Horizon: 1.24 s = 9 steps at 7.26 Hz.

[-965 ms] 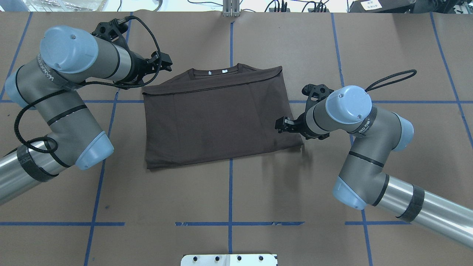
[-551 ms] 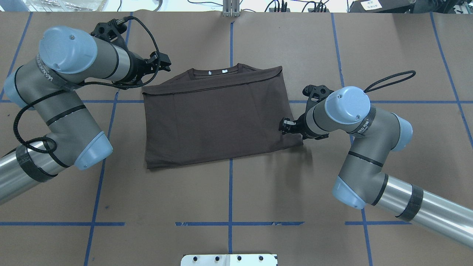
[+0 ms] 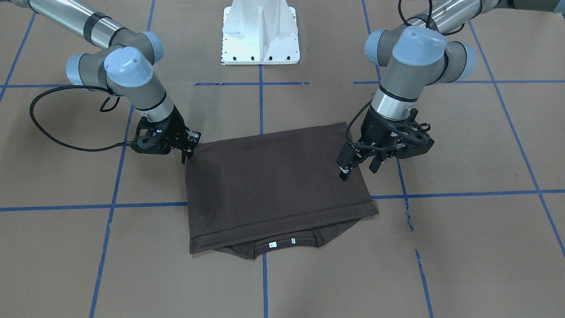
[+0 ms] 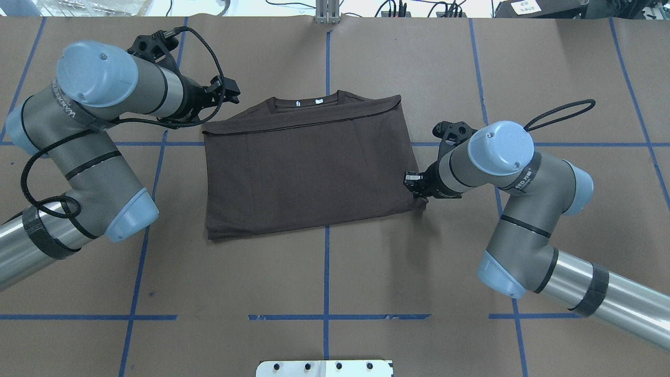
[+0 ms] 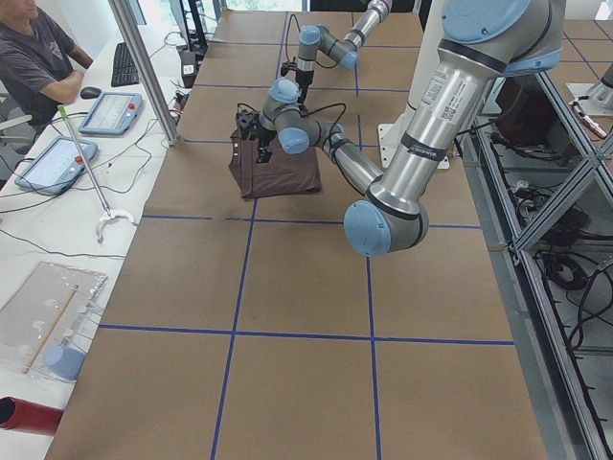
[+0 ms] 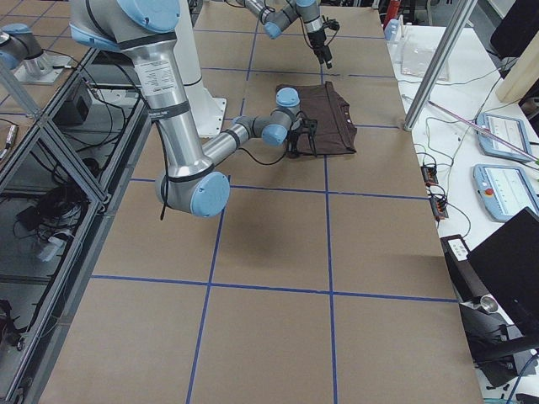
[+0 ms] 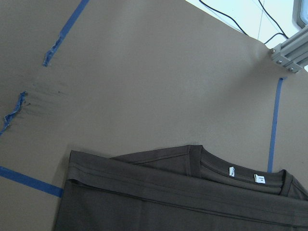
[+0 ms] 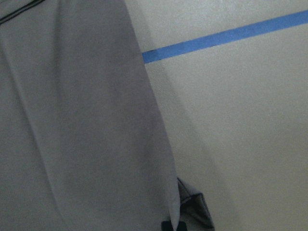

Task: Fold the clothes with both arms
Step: 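Grasp the side edge and drag the shirt toward the robot with the right gripper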

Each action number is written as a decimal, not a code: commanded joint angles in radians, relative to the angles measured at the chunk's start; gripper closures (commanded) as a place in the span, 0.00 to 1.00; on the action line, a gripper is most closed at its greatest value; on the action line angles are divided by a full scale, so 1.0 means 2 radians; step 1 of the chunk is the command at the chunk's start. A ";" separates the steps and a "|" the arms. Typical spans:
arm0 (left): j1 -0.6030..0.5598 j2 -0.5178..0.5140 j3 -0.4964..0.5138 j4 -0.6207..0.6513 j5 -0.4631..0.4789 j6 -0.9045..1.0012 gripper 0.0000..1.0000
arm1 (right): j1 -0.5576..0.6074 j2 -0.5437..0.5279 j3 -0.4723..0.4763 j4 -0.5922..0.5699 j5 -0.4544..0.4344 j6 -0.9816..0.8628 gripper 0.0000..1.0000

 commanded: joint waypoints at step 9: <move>0.002 -0.003 -0.012 0.001 -0.005 0.003 0.00 | -0.200 -0.240 0.263 0.005 0.023 0.022 0.00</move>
